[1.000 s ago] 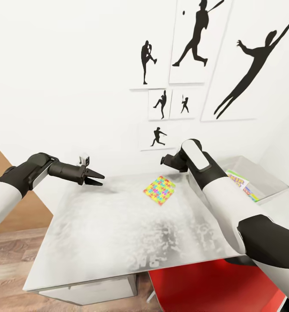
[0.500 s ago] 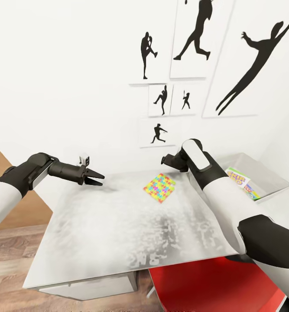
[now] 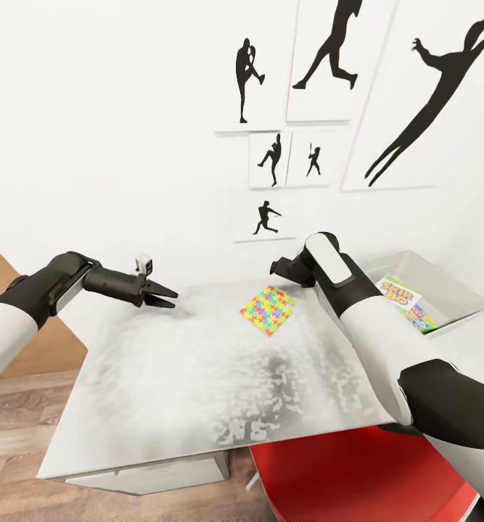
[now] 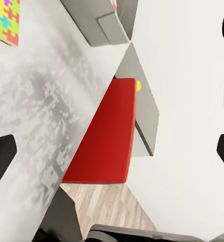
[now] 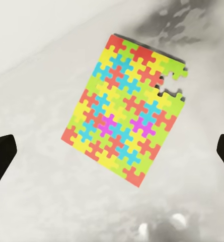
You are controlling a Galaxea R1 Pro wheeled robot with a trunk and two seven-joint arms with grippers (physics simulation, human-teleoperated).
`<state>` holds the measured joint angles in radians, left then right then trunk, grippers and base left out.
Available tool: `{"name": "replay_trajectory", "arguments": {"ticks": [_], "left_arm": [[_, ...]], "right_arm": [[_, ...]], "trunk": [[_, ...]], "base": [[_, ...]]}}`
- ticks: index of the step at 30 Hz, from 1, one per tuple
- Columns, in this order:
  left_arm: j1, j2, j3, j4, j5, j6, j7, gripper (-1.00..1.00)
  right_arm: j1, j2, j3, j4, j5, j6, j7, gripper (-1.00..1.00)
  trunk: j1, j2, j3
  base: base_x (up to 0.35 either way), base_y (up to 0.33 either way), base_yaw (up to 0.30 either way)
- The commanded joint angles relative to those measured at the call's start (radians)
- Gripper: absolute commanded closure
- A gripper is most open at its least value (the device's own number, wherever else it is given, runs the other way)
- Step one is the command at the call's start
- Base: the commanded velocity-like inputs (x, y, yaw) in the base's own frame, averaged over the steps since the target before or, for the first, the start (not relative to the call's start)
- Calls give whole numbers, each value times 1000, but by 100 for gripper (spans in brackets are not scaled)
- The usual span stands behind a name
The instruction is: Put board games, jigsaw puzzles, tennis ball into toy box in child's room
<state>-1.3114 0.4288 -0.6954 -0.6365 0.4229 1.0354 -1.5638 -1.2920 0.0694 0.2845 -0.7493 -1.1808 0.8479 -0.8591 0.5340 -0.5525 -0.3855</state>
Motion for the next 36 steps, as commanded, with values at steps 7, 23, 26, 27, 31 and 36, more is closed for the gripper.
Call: {"name": "replay_trajectory", "arguments": {"ticks": [7, 23, 26, 27, 31, 36], "left_arm": [[-2, -29, -9, -233, 0, 12, -7, -100], [-2, -105, -8, -327, -3, 12, -7, -100], [-2, -104, -6, -327, -3, 12, -7, -100], [-2, -104, -6, -327, -2, 12, -7, -100], [-2, -104, -7, -327, -2, 12, -7, -100], [-2, -104, -9, -327, -2, 12, -7, -100]], "right_arm": [[-1, 0, 2, 1, -10, 0, -9, -100], [-1, 0, -1, -1, -10, 0, -9, -100], [-1, 0, -1, -2, -10, 0, -9, -100], [-1, 0, -1, -5, -10, 0, -9, -100], [-1, 0, -1, -27, -10, 0, -9, -100], [-16, -10, -1, -66, -10, 3, -10, -100]], "trunk": [[0, -2, -13], [0, -2, -39], [0, -2, -44], [0, -2, -46], [0, -2, -53], [0, -2, -61]], "base": [[0, 0, 0], [0, 0, 0], [0, 0, 0], [0, 0, 0], [0, 0, 0], [0, 0, 0]]}}
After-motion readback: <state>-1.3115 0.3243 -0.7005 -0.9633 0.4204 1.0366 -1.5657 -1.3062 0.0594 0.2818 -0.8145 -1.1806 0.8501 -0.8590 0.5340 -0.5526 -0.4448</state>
